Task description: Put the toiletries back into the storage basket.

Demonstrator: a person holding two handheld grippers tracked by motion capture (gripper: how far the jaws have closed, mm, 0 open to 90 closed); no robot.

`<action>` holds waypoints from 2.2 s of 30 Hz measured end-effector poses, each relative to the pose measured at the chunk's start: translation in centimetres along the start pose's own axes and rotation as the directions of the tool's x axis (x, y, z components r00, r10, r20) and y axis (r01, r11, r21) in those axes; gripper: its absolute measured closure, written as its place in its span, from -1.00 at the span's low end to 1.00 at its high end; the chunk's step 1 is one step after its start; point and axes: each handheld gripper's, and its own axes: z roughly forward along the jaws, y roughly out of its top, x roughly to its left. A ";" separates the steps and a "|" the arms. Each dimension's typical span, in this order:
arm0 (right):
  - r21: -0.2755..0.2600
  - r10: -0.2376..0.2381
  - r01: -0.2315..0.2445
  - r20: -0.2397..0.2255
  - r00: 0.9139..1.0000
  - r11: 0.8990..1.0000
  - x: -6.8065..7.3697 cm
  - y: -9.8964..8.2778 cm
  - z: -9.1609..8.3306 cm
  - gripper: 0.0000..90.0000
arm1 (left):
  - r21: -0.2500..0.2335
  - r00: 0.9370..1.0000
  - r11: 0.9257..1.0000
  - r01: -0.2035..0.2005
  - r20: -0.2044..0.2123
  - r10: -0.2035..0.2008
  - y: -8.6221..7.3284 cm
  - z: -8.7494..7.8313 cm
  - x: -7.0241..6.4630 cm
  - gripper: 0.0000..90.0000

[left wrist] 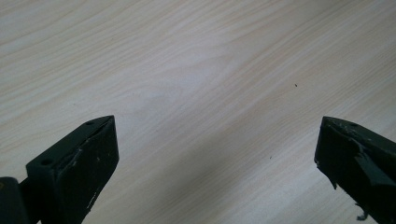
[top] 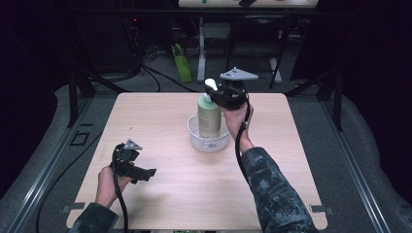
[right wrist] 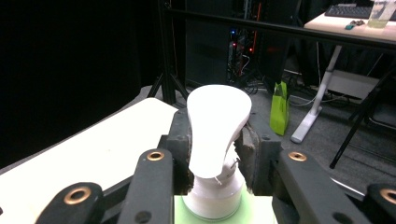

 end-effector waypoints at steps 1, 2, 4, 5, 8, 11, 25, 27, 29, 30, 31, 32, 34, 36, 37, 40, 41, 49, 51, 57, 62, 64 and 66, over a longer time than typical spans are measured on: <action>0.003 0.002 -0.002 -0.002 1.000 1.000 0.0 -0.3 0.1 0.51 | 0.002 1.000 1.000 -0.003 0.001 0.003 0.0 0.0 0.0 -1.00; 0.007 0.002 -0.002 -0.002 1.000 1.000 0.0 -0.4 0.1 0.51 | 0.001 1.000 1.000 0.001 0.002 -0.001 0.0 0.0 0.0 -1.00; 0.012 0.003 -0.003 -0.001 1.000 1.000 -0.1 -0.8 0.3 0.51 | 0.000 1.000 1.000 0.001 0.004 -0.001 0.0 0.0 0.0 -1.00; 0.014 0.001 -0.001 0.000 1.000 1.000 -0.1 -0.9 0.3 0.51 | 0.000 1.000 1.000 0.000 0.004 0.000 0.0 0.0 0.0 -1.00; 0.020 0.006 -0.006 0.002 1.000 1.000 -0.1 -1.3 0.4 0.51 | -0.001 1.000 1.000 0.002 0.004 -0.001 0.0 0.0 0.0 -1.00; 0.022 0.011 -0.011 0.005 1.000 1.000 -0.2 -1.6 0.5 0.51 | -0.001 1.000 1.000 0.002 0.004 -0.001 0.0 0.0 0.0 -1.00; 0.038 0.008 -0.008 0.012 1.000 0.999 -0.4 -2.5 0.6 0.51 | 0.000 1.000 1.000 0.002 0.005 -0.002 0.0 0.0 0.0 -1.00; 0.042 0.009 -0.010 0.013 1.000 0.999 -0.4 -2.7 0.7 0.51 | -0.001 1.000 1.000 0.001 0.004 -0.001 0.0 0.0 0.0 -1.00; 0.035 0.010 -0.011 0.012 1.000 0.999 -0.5 -2.7 0.7 0.51 | 0.000 1.000 1.000 0.001 0.004 -0.001 0.0 0.0 0.0 -1.00; 0.035 0.010 -0.010 0.014 1.000 0.999 -0.5 -2.7 0.7 0.51 | -0.001 1.000 1.000 0.002 0.004 -0.002 0.0 0.0 0.0 -1.00; 0.036 0.009 -0.009 0.012 1.000 0.999 -0.4 -2.7 0.7 0.51 | -0.001 1.000 1.000 0.002 0.005 -0.002 0.0 0.0 0.0 -1.00; 0.036 0.007 -0.008 0.011 1.000 0.999 -0.4 -2.7 0.7 0.51 | -0.002 1.000 1.000 0.002 0.005 -0.002 0.0 0.0 0.0 -1.00; 0.038 0.005 -0.006 0.009 1.000 0.999 -0.4 -2.8 0.7 0.51 | 0.000 1.000 1.000 0.002 0.005 -0.002 0.0 -0.1 0.0 -1.00; 0.034 0.003 -0.003 0.005 1.000 0.999 -0.3 -2.9 0.6 0.51 | 0.002 1.000 1.000 0.000 0.004 0.000 0.0 -0.1 0.0 -1.00; 0.032 -0.005 0.005 0.002 1.000 0.999 -0.3 -2.9 0.5 0.51 | 0.001 1.000 1.000 0.001 0.004 -0.001 0.0 -0.1 0.0 -1.00; 0.024 -0.044 0.044 -0.006 0.999 0.999 0.1 -3.2 0.2 0.51 | 0.001 1.000 1.000 -0.002 0.003 0.002 0.0 -0.1 0.0 -1.00; 0.021 -0.046 0.047 -0.004 0.999 0.999 0.2 -3.3 0.1 0.51 | 0.001 1.000 1.000 -0.002 -0.001 0.002 0.0 0.0 0.0 -1.00; 0.017 -0.040 0.040 -0.004 0.999 0.999 0.1 -3.5 -0.3 0.51 | 0.002 1.000 1.000 -0.002 0.004 0.002 0.0 -0.1 -0.1 -1.00; 0.015 -0.037 0.037 -0.003 0.999 0.999 0.1 -3.6 -0.2 0.51 | 0.001 1.000 1.000 -0.002 0.001 0.002 0.0 -0.1 -0.1 -1.00; 0.020 -0.034 0.034 -0.005 0.999 0.999 0.0 -3.5 -0.3 0.51 | -0.002 1.000 1.000 0.001 0.004 -0.001 0.1 -0.1 0.0 -1.00; 0.024 -0.039 0.039 -0.001 0.999 0.999 0.1 -3.5 -0.3 0.48 | -0.002 1.000 1.000 -0.001 0.002 0.001 0.1 0.0 -0.1 -1.00; 0.026 -0.039 0.039 0.004 0.999 0.999 0.2 -3.4 -0.4 0.45 | -0.001 1.000 1.000 -0.002 0.005 0.002 0.1 0.0 -0.1 -1.00; 0.033 -0.033 0.033 0.001 0.999 0.999 0.1 -3.4 -0.5 0.38 | 0.000 1.000 1.000 -0.002 0.006 0.002 0.1 0.0 -0.1 -1.00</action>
